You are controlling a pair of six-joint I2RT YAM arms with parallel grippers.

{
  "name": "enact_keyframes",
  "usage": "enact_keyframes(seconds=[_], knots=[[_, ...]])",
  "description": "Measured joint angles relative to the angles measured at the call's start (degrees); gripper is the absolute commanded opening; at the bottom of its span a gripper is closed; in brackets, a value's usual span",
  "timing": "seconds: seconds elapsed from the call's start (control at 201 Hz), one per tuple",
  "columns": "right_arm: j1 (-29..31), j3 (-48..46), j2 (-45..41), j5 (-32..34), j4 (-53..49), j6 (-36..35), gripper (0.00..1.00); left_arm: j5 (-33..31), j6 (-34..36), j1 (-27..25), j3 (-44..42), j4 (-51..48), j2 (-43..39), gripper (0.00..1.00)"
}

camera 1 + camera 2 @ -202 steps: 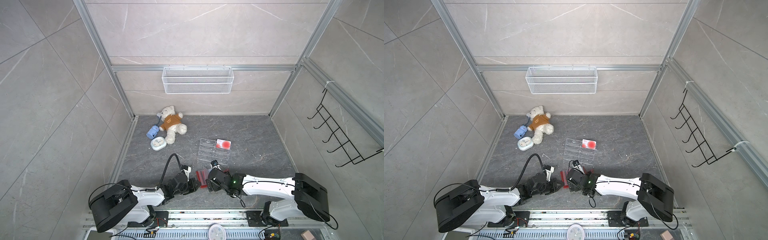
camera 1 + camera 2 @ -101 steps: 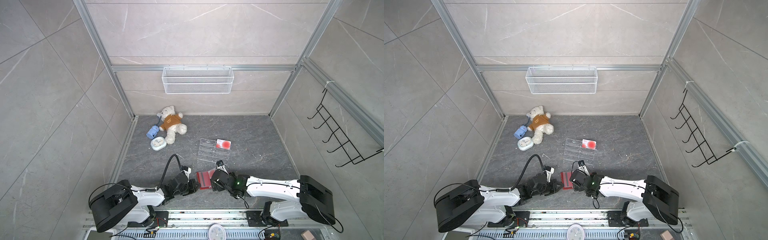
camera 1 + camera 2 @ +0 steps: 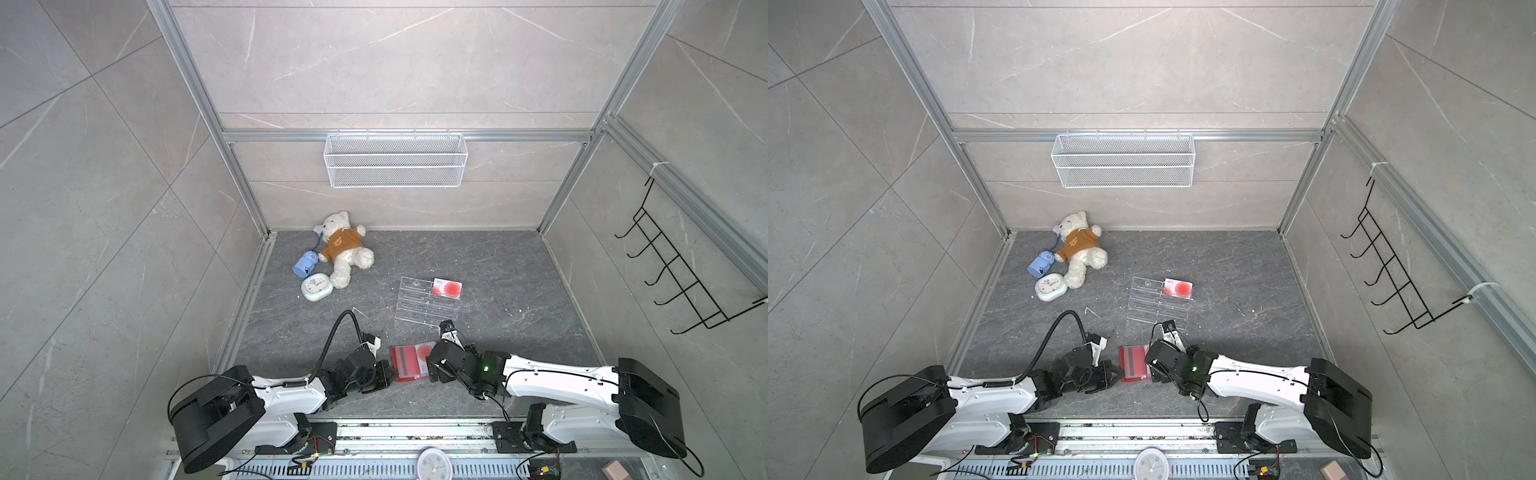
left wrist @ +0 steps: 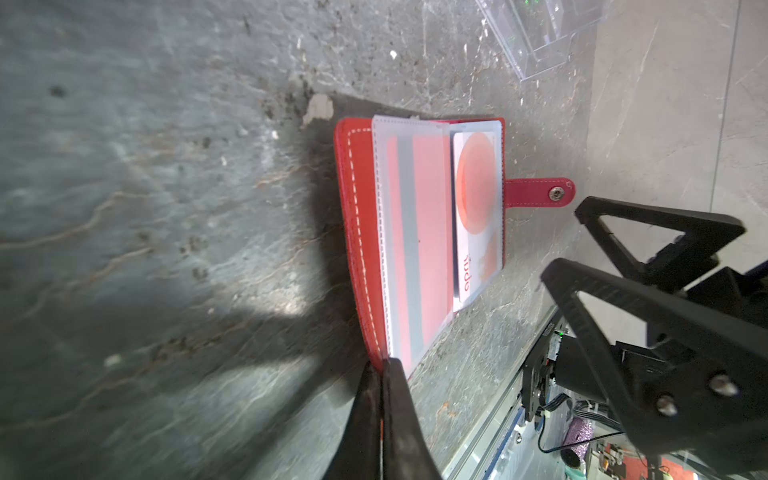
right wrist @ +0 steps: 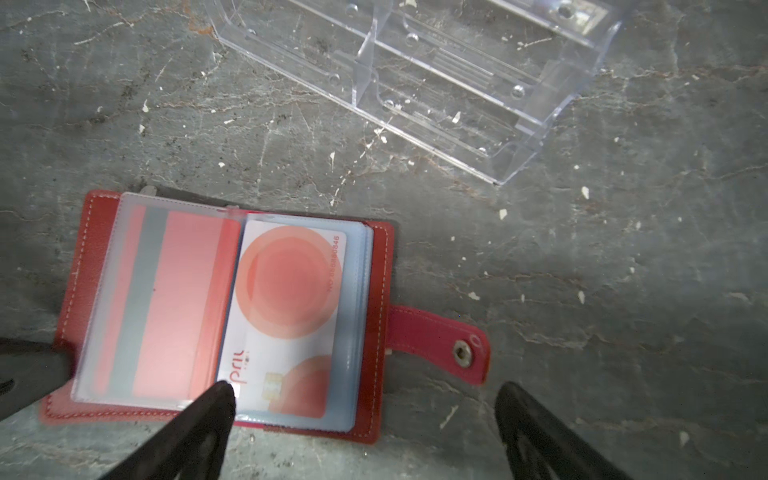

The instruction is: Take the credit cards out of the card holder

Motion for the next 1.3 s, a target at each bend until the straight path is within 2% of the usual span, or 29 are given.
enact_keyframes(seconds=[0.358, 0.632, 0.876, 1.06, 1.165, 1.304], knots=[[0.0, -3.3, -7.3, -1.1, 0.3, -0.7, 1.0, -0.3, 5.4, 1.8, 3.0, -9.7, -3.0, 0.0], [0.0, -4.0, -9.2, -4.7, 2.1, -0.7, 1.0, 0.7, 9.1, 4.1, 4.0, -14.9, -3.5, 0.0], [-0.1, -4.0, -9.3, -8.2, 4.0, -0.6, 1.0, 0.5, 10.0, 4.3, 4.7, -17.6, -4.2, 0.26], [-1.3, -4.0, -10.7, -10.4, 5.1, -0.6, 0.94, -1.3, 10.0, 4.3, 5.8, -24.0, -9.9, 0.44], [-2.5, -4.0, -12.0, -12.4, 6.2, -0.5, 0.87, -2.9, 10.0, 4.3, 7.6, -27.8, -15.0, 0.54], [-4.6, -5.1, -14.0, -15.8, 9.0, -0.3, 0.7, -3.8, 9.8, 4.3, 9.5, -29.7, -19.9, 0.56]])
